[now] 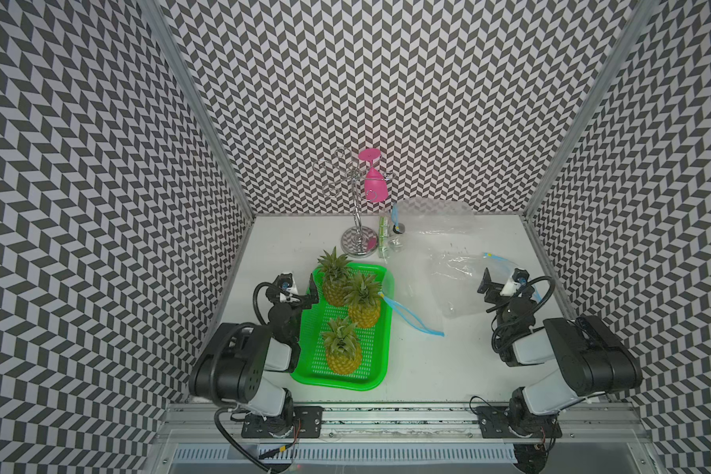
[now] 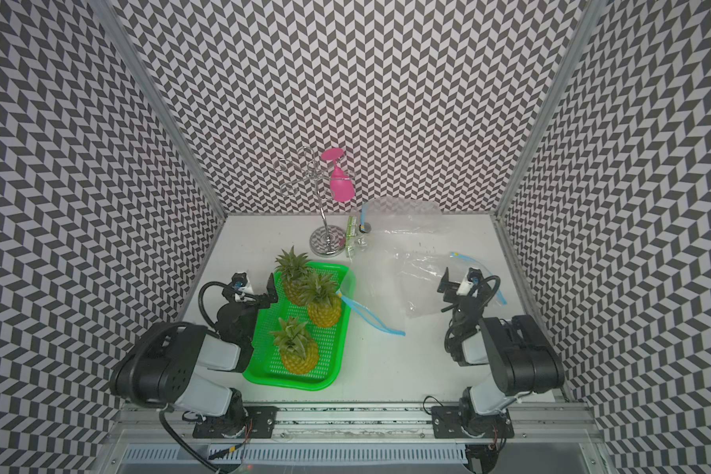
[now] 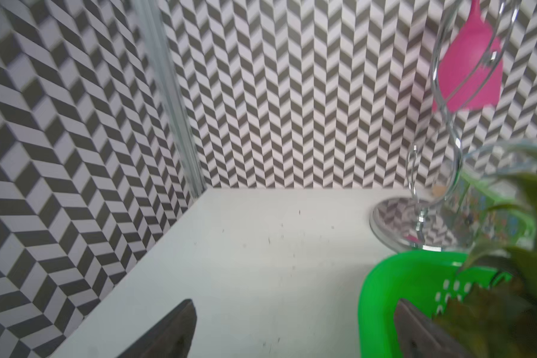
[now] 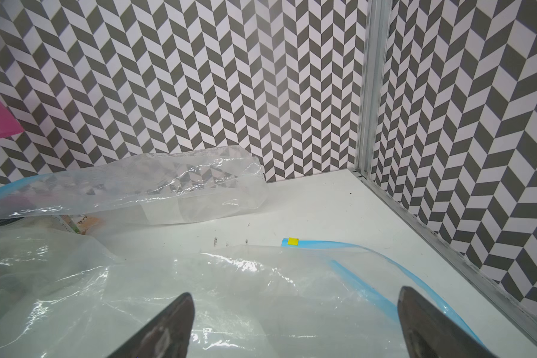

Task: Open the zip-top bag and take out the pineapple
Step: Reset both arms

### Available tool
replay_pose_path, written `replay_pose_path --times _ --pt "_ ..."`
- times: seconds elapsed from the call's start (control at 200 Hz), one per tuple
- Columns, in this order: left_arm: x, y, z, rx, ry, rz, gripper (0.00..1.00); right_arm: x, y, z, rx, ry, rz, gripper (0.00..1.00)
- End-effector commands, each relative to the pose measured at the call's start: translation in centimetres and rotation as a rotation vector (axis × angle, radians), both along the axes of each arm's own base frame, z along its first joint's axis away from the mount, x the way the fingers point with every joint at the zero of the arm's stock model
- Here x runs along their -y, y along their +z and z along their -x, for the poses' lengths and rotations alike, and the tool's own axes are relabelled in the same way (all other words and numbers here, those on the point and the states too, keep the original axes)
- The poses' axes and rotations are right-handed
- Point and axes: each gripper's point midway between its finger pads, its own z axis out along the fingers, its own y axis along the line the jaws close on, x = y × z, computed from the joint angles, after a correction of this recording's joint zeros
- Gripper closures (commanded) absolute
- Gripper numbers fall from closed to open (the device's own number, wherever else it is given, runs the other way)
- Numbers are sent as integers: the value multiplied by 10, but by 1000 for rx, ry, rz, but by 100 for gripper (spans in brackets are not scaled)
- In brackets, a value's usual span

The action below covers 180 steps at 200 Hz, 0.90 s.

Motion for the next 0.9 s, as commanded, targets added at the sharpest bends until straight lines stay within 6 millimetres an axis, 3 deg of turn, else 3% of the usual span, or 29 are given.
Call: replay_pose_path --times 0.0,0.135,0.305,0.896 --pt "-6 12 15 71 45 3 0 1 13 -1 58 -13 -6 1" --pt "-25 -5 -23 -52 9 107 0 0 13 -1 57 -13 -6 0" --pt "-24 -3 -18 -38 20 102 0 0 13 -1 55 -12 -6 0" --pt "-21 -7 -28 -75 43 74 0 0 13 -1 53 -12 -5 1"
